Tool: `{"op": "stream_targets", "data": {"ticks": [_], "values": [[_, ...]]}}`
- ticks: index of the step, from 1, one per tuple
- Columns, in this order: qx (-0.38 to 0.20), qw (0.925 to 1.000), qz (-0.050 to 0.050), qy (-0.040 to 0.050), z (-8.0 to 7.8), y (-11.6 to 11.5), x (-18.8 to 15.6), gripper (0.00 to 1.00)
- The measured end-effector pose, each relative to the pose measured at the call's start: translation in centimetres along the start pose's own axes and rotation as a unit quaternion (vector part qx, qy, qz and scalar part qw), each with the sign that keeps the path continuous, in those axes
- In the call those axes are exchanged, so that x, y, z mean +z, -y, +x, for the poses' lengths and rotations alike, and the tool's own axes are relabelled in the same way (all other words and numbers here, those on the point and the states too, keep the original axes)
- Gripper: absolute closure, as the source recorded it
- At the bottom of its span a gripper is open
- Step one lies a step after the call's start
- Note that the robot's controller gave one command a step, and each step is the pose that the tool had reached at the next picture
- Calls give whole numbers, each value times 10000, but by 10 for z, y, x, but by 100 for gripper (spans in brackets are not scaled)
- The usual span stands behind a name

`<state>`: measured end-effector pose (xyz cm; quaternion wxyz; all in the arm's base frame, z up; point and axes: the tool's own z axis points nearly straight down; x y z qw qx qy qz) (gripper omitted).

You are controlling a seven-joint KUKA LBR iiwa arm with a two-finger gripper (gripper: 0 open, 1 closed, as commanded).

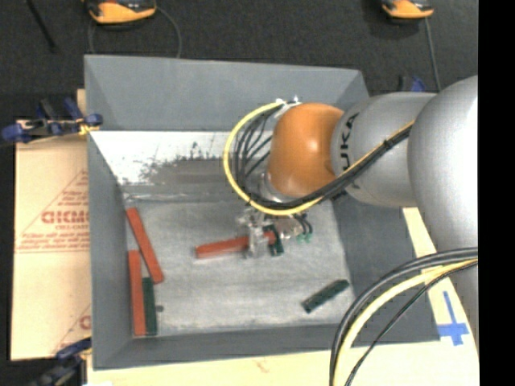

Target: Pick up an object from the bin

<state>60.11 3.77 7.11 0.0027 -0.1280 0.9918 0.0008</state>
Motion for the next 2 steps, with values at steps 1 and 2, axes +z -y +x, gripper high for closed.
{"op": "stream_targets", "data": {"ticks": [1, 2], "values": [[-1967, 9805, 9, 12, -18, -22, -39, 100], [-2003, 9797, 27, 35, -22, -12, -153, 100]]}}
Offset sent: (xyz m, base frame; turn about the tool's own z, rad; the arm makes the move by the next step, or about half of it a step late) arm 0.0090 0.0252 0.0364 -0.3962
